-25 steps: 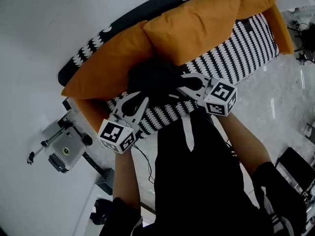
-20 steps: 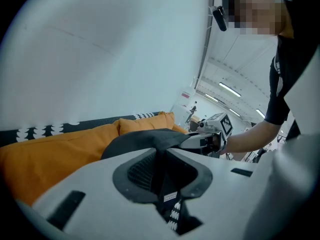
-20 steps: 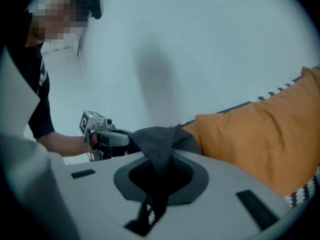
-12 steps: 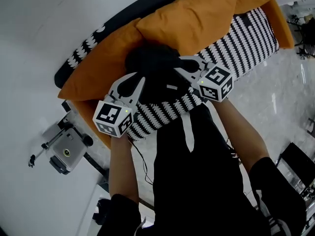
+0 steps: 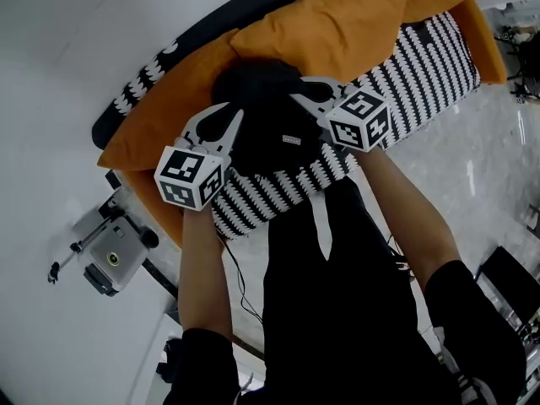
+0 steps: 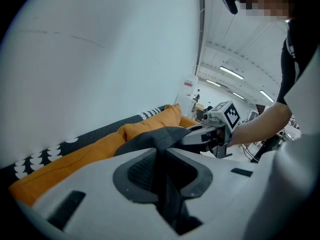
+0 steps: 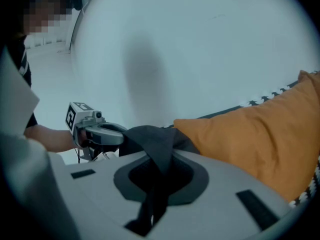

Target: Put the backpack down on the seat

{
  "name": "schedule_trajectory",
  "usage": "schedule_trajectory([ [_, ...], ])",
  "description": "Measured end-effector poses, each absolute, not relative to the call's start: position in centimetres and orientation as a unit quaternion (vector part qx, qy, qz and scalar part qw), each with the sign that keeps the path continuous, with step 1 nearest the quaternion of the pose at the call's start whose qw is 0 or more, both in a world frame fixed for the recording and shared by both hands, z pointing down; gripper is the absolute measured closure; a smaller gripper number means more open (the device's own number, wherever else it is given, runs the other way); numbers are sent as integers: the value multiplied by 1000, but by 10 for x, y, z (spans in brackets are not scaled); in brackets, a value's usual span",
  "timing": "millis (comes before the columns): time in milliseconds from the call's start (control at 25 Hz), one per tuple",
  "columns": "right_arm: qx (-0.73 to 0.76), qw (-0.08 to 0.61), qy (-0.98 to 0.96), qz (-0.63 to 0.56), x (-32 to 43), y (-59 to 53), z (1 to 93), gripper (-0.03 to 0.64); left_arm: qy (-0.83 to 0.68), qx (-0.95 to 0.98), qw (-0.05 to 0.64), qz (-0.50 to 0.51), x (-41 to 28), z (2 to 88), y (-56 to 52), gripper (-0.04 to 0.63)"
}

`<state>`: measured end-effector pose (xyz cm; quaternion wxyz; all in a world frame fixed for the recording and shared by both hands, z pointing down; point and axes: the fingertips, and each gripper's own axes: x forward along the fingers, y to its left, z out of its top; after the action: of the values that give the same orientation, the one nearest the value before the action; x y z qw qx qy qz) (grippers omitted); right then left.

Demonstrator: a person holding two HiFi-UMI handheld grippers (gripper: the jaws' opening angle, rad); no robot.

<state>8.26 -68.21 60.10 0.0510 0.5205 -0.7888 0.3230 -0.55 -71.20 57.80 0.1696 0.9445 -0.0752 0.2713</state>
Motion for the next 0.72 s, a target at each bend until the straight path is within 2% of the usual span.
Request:
schedule_trajectory([
  [480, 502, 65, -803, 314, 80, -680, 602, 581, -98, 944, 150, 278, -5, 582, -714, 532],
  [640, 494, 89, -805, 316, 83, -670, 607, 453, -115, 941, 131, 290, -12, 584, -715, 527],
  [720, 503, 103, -796, 319, 94, -661, 613, 425, -129, 939, 128, 293, -17, 583, -718, 498],
])
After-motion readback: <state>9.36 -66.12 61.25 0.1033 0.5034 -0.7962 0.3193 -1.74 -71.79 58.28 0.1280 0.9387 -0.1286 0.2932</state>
